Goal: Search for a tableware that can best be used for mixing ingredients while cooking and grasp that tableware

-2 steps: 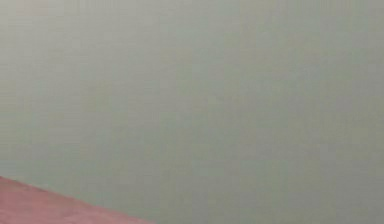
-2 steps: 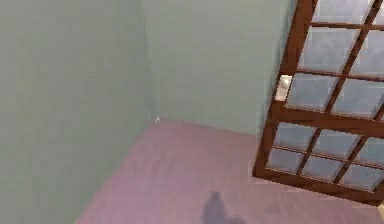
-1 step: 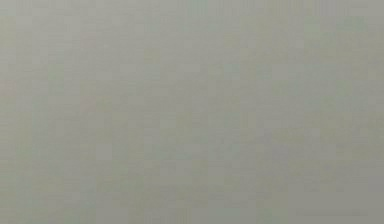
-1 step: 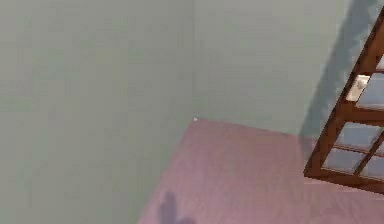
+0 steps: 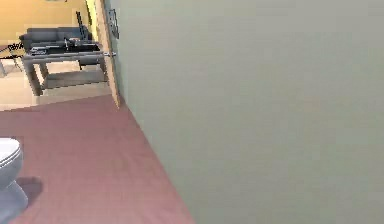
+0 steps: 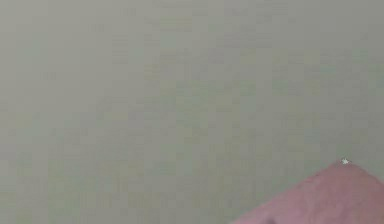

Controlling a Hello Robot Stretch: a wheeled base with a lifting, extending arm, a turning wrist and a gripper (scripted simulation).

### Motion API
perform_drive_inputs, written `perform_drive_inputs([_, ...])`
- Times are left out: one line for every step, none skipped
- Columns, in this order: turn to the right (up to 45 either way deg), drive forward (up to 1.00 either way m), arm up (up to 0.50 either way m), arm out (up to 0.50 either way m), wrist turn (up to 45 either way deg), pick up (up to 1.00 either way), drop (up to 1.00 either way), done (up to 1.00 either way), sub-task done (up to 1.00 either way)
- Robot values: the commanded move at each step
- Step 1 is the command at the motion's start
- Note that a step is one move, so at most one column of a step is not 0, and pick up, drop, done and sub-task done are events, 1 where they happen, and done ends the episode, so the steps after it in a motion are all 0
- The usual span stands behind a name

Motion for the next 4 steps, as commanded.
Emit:
perform_drive_inputs([-27.0,0.0,0.0,0.0,0.0,0.0,0.0,0.0,0.0])
perform_drive_inputs([0.0,1.0,0.0,0.0,0.0,0.0,0.0,0.0,0.0])
perform_drive_inputs([0.0,1.0,0.0,0.0,0.0,0.0,0.0,0.0,0.0])
perform_drive_inputs([-15.0,0.0,0.0,0.0,0.0,0.0,0.0,0.0,0.0])
